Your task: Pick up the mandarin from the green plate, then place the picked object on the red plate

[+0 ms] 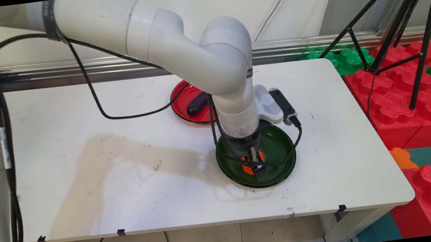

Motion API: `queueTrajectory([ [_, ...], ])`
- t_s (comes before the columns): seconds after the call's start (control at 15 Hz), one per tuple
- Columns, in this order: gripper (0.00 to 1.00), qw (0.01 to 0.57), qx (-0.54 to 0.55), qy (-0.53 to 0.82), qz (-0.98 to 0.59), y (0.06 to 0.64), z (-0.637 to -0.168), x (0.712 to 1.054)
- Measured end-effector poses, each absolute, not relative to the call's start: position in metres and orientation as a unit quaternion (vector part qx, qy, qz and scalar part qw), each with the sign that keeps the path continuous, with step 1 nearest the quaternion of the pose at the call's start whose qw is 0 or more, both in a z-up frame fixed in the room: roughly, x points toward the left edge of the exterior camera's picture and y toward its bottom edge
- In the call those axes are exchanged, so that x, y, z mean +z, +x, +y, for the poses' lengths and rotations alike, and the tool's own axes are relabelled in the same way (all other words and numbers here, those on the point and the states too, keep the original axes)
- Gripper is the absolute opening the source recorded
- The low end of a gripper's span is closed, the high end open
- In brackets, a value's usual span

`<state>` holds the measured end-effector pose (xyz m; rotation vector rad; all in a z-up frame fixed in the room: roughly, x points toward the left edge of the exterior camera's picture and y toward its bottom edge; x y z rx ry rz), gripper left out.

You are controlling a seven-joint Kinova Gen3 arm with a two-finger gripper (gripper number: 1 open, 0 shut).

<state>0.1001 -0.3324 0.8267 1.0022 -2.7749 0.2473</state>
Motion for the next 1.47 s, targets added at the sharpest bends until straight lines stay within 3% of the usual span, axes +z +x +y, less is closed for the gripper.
queueTrajectory([
  [0.33, 1.00, 0.093, 0.080, 0.339, -0.933, 0.098, -0.339, 0.809],
  [0.4, 0.00, 0.094, 0.081, 0.339, -0.932, 0.098, -0.340, 0.806],
  [0.8, 0.00, 0.112, 0.091, 0.344, -0.928, 0.105, -0.337, 0.810],
  [1.47, 0.00, 0.167, 0.152, 0.360, -0.905, 0.157, -0.310, 0.919],
])
